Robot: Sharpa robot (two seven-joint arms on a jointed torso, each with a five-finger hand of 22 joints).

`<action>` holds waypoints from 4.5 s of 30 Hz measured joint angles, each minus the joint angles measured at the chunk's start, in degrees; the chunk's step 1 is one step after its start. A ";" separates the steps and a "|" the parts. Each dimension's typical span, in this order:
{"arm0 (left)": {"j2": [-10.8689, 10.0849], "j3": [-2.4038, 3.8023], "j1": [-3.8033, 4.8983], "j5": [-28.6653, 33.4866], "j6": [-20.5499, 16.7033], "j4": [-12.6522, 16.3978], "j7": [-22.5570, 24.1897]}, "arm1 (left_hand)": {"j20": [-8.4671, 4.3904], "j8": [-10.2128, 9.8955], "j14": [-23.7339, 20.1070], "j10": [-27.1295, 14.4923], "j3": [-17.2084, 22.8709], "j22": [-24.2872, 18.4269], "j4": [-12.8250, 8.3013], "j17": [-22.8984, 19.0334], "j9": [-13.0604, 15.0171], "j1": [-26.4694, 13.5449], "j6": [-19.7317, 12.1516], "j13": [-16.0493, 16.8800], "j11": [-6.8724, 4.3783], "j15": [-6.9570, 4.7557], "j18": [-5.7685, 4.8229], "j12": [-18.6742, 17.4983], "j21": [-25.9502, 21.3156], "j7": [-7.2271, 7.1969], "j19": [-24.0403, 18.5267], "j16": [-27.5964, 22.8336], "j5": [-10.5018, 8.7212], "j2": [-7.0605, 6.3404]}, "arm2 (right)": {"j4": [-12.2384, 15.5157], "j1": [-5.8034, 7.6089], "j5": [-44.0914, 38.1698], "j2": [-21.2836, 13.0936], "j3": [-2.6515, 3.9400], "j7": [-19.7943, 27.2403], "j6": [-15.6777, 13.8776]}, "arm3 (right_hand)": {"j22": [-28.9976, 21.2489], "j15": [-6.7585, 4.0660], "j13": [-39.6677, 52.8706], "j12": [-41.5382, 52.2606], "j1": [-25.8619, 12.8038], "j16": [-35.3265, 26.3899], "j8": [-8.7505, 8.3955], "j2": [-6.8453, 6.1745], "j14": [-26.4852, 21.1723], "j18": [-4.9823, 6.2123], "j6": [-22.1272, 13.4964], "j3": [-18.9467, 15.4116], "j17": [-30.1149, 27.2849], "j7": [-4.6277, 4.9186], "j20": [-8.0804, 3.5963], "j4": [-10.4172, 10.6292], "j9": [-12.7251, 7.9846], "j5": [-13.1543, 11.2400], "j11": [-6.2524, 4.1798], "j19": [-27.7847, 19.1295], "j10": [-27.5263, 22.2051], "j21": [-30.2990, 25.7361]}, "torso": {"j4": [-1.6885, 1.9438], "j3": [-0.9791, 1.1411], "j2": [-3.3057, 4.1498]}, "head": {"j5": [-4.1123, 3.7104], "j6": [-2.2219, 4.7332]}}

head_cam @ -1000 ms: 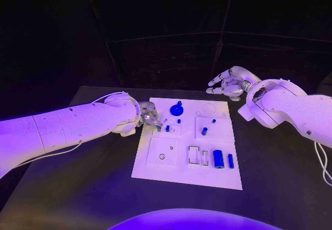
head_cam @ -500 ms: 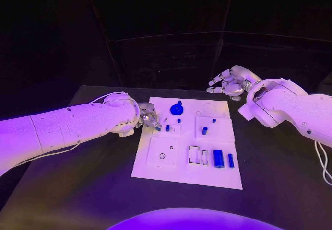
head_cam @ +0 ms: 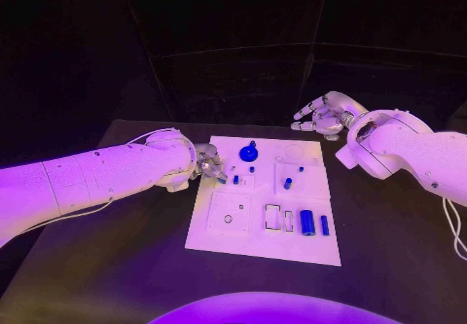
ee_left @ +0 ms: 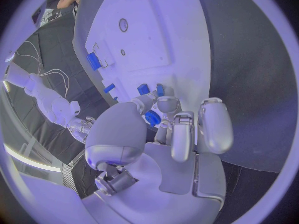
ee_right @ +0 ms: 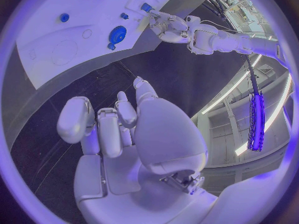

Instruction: Assemble the parts on the task board

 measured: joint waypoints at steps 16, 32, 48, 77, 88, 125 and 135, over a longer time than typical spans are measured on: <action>0.83 -0.06 -0.04 0.14 0.12 -0.99 -0.52 | -0.40 1.59 0.11 0.65 0.08 0.38 -0.81 0.00 0.23 -6.20 2.21 0.12 -0.66 -0.54 0.00 0.00 0.00 -1.27 -0.01 0.00 0.19 -3.32 | -0.01 0.00 0.00 0.07 0.00 0.03 0.00 | 0.00 0.00 0.01 0.00 0.00 0.00 0.00 0.00 0.00 0.00 0.00 0.00 0.00 0.00 0.00 0.00 0.00 0.00 0.00 0.00 0.00 0.00 | -0.07 0.03 0.01 | -0.34 -0.08; 1.64 -0.14 -0.17 0.39 1.12 -1.75 -0.76 | -0.58 2.44 0.00 0.85 -2.19 0.81 0.72 0.00 0.32 -6.94 2.84 0.26 -0.86 -0.83 0.00 0.28 0.00 -1.67 0.17 0.00 0.19 -3.02 | -0.17 0.00 0.00 0.23 0.00 0.03 0.03 | 0.01 0.00 -0.07 0.00 0.00 -0.22 0.00 0.00 0.00 0.00 0.00 0.00 0.00 0.00 0.00 0.00 0.00 0.00 0.00 0.00 0.00 0.00 | -0.02 -0.01 0.00 | -0.54 -0.20; 1.54 -0.18 -0.24 0.47 1.28 -2.03 -1.00 | -0.80 3.31 0.00 1.04 -12.99 0.93 5.48 0.00 0.42 -11.63 3.25 0.08 -1.06 -0.82 0.00 0.50 0.00 -1.66 -0.03 0.00 0.19 -6.50 | -0.31 0.00 0.00 0.35 0.00 0.03 0.04 | -0.35 0.00 -0.22 0.00 0.00 -0.22 0.00 0.00 0.00 0.00 0.00 0.00 0.00 0.00 0.00 0.00 0.00 0.00 -0.22 0.00 -0.22 -0.34 | 0.03 -0.04 -0.02 | -0.58 -0.23; -1.77 -0.14 -0.27 4.67 -13.22 0.61 10.39 | 0.87 0.56 0.17 -11.40 -23.17 -17.66 9.37 0.00 -2.57 1.61 -5.27 -14.03 1.87 1.27 2.37 -8.71 -16.52 2.06 -6.00 -6.48 0.20 -0.67 | -1.17 -0.01 0.14 0.67 -0.01 0.09 0.38 | -0.53 0.00 -0.31 0.00 0.00 -0.55 0.00 0.00 0.00 0.00 0.00 0.00 0.00 0.00 0.00 0.00 -0.04 0.25 -0.21 0.00 -0.21 -0.34 | 0.12 -0.03 -0.05 | -0.83 0.09; 3.12 -0.27 0.12 7.99 -18.72 -4.65 28.08 | 4.26 -11.29 -9.17 -22.17 -13.20 -34.07 -0.09 -19.00 -12.29 14.63 -3.46 -26.49 5.79 5.24 4.91 -24.56 -33.94 6.33 -15.27 -21.09 0.20 -3.32 | -1.39 -0.02 0.20 1.10 -0.01 0.14 0.51 | -0.52 0.00 -0.31 0.00 0.00 -0.55 0.00 0.00 0.00 0.00 0.00 0.00 0.00 0.00 0.00 0.00 -0.04 0.25 -0.21 0.00 -0.21 -0.34 | -0.08 -0.01 0.00 | -1.16 0.63; 14.98 -2.25 -0.14 -17.57 -10.79 -18.59 34.78 | 4.52 -26.37 -0.09 -18.60 -10.44 -18.77 -5.25 -8.76 -19.91 11.98 6.60 -41.77 6.52 5.22 4.00 -39.39 -18.63 5.58 -3.51 -11.10 -0.05 -6.72 | -1.70 -0.03 0.27 2.06 -0.01 0.37 0.68 | -0.61 0.00 -0.30 0.00 0.00 -0.55 0.00 0.00 0.00 0.00 -0.38 -0.15 0.00 0.03 -0.21 0.15 -0.03 0.24 0.00 -0.21 -0.42 -0.34 | 0.02 -0.04 0.01 | -2.49 0.95; 15.42 -2.25 -0.15 -18.89 -9.66 -19.31 33.62 | 4.30 -27.17 -0.09 -17.46 -9.61 -18.14 -6.08 -8.91 -19.90 11.94 7.74 -42.08 6.22 5.22 4.00 -40.12 -18.24 5.49 -3.28 -11.10 -0.05 -5.84 | -1.70 -0.03 0.28 2.09 -0.01 0.39 0.68 | -0.61 0.00 -0.34 0.00 0.00 -0.55 0.00 0.00 0.00 0.01 -0.38 -0.15 0.00 0.03 -0.21 0.15 -0.03 0.24 0.00 -0.21 -0.41 -0.34 | 0.07 -0.02 0.01 | -2.54 0.83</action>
